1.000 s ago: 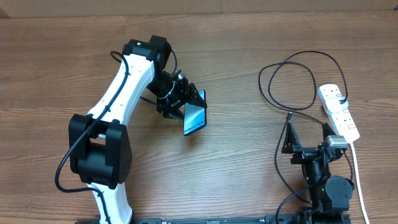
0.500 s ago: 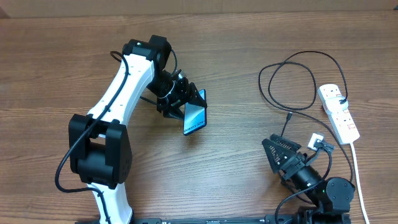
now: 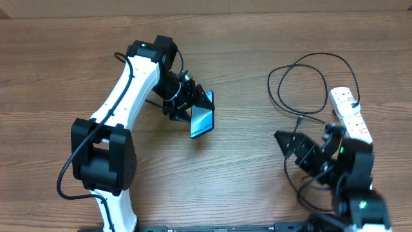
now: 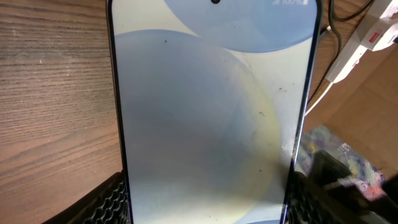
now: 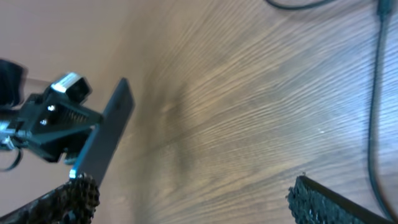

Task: Plug charger to phone and switch on socket
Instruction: 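Move the right gripper toward the phone held by the left gripper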

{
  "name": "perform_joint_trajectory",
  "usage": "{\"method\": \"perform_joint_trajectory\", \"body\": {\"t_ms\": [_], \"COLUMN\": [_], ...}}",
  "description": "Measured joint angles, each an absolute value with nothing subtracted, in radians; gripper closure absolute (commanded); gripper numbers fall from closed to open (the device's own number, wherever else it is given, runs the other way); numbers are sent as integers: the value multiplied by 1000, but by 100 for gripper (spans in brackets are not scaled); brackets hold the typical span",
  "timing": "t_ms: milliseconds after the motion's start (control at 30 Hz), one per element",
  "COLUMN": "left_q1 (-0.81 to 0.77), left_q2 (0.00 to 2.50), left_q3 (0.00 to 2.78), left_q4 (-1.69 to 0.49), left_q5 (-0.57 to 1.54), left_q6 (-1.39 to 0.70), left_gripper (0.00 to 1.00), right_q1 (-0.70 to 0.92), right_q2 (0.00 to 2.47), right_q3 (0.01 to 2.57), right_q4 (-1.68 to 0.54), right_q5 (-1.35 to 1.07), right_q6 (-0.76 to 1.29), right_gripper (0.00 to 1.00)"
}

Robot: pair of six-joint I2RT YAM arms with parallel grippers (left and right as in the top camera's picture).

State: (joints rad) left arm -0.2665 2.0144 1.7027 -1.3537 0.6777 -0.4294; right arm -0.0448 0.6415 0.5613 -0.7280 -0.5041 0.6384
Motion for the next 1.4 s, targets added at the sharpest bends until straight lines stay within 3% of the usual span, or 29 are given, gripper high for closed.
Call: {"method": "perform_joint_trajectory", "body": {"t_ms": [167,600,700,833,967,1133,1300,1400], "left_q1": [-266,-266,-266,-266,-266,-266,-266,-266], "left_q2": [2014,2014,2014,2014,2014,2014,2014,2014], "left_q3": [1703,1703,1703,1703,1703,1703,1703,1703], "left_q4": [-1347,-1277,-1257,-1244,-1216,-1158,-1123,-1115], "left_q5": [677,673,667,657,653,651,651,651], "left_q6": [-426,-428,-442,-455,-469,-499,-530,-552], "left_gripper": [53,53,53,53,53,53,53,53], "right_q1": [-1,294,376,521,656,710,709,709], "right_q2": [868,1266,1258,1242,1244,1257,1261,1275], "right_q3": [769,777,777,777,776,776,776,776], "right_q4": [-857,-436,-421,-442,-313,-233,-210,-179], "right_q5": [-545,-756,-670,-375,-132,-32,6,30], "right_q6": [618,645,688,824,941,993,1015,1021], "right_gripper": [0,0,0,0,0,0,9,10]}}
